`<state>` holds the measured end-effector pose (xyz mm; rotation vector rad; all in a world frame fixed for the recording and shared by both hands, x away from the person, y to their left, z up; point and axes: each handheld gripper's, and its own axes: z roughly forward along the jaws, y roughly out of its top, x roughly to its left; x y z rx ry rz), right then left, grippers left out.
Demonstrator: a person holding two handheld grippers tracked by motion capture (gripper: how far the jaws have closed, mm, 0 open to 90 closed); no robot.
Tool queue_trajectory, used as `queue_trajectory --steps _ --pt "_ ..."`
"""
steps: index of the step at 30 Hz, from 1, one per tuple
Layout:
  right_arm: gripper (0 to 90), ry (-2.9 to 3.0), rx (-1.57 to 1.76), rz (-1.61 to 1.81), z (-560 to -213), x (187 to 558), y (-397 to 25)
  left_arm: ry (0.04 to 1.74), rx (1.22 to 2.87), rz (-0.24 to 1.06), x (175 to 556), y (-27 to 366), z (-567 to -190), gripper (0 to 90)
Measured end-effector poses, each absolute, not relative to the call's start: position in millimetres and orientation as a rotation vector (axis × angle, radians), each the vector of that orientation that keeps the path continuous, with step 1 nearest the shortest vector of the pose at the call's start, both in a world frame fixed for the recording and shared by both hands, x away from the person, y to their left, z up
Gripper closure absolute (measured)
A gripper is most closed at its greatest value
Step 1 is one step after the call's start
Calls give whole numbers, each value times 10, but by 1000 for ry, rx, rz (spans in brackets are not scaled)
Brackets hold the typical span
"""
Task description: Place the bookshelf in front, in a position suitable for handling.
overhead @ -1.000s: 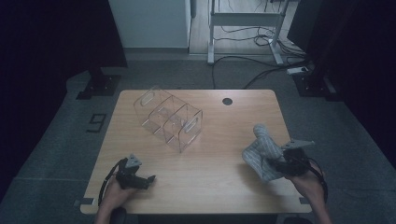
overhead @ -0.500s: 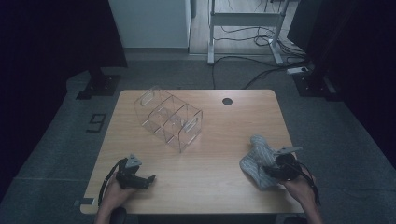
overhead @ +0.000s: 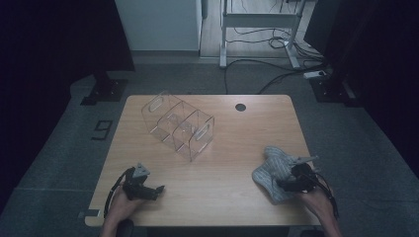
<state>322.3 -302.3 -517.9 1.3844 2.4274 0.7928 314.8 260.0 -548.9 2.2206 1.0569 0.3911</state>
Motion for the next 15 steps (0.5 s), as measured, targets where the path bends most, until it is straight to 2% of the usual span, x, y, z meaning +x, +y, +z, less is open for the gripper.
queue_trajectory --steps 4,15 --pt "140 2418 1360 828 -5102 3210 -3022 1056 2221 390 3148 2600 -5489 0" --pt "1 2384 1268 897 -4888 3178 -2990 1056 2223 390 3148 2601 -5488 0"
